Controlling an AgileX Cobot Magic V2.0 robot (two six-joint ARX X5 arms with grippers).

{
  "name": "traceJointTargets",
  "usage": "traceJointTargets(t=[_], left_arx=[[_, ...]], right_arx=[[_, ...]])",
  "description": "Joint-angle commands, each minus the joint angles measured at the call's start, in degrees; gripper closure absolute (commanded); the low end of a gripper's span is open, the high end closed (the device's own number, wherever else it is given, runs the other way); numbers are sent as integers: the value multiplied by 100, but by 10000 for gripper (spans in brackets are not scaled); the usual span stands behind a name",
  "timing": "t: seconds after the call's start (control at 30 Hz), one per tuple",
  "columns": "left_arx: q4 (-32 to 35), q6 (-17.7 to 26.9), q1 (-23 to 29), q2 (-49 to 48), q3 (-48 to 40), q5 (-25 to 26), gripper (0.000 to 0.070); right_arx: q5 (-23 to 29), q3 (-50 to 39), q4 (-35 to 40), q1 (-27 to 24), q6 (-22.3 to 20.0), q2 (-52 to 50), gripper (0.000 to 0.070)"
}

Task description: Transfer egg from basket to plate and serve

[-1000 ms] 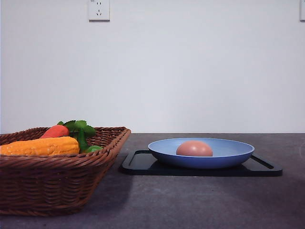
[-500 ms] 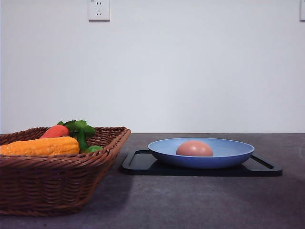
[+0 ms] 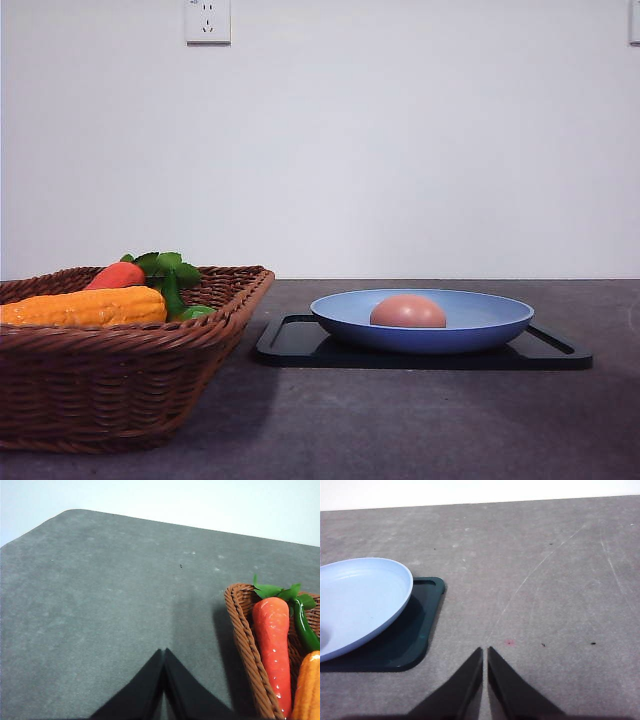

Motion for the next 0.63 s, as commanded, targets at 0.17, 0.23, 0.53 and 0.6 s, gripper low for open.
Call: traceJointTargets(t=[0.17, 0.23, 0.53, 0.6], left_arx=[[-74, 85, 11, -11, -131, 13, 700], [-74, 85, 11, -11, -131, 13, 700], [-74, 85, 11, -11, -131, 13, 700], [-74, 85, 11, -11, -131, 13, 700]], right_arx=[[7, -26, 57, 9, 96, -9, 700], [7, -26, 55, 9, 96, -9, 700], [7, -26, 57, 9, 96, -9, 700], [7, -26, 55, 9, 96, -9, 700]])
